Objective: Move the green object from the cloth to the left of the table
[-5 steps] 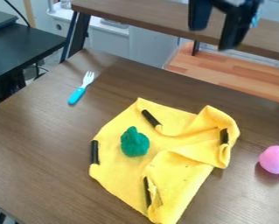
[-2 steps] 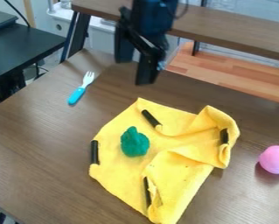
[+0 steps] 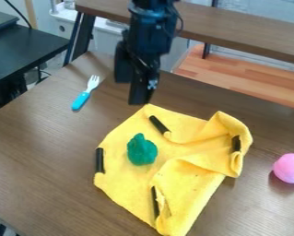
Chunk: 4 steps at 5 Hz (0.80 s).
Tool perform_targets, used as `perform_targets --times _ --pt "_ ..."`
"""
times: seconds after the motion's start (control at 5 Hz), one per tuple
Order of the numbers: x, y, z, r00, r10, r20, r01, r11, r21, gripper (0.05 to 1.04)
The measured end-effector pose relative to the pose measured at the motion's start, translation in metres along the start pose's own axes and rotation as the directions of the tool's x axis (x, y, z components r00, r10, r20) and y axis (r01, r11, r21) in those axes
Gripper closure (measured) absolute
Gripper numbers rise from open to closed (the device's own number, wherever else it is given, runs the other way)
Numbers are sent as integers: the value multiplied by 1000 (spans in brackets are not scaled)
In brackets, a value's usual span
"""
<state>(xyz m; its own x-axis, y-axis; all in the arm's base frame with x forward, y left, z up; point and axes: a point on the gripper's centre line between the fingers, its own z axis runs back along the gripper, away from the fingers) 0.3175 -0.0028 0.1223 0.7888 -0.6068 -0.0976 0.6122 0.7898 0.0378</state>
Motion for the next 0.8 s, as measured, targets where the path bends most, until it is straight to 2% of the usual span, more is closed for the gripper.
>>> perform_targets --times 0.2,0.4,0.6,0.8 --pt "8 -3 -16 990 -137 32 138 990 -17 83" --pt "2 -3 -32 982 -186 11 186 983 0 83" --pt "1 -1 -53 971 -239 27 237 970 54 83" --pt "0 4 -60 963 -260 70 255 964 81 82"
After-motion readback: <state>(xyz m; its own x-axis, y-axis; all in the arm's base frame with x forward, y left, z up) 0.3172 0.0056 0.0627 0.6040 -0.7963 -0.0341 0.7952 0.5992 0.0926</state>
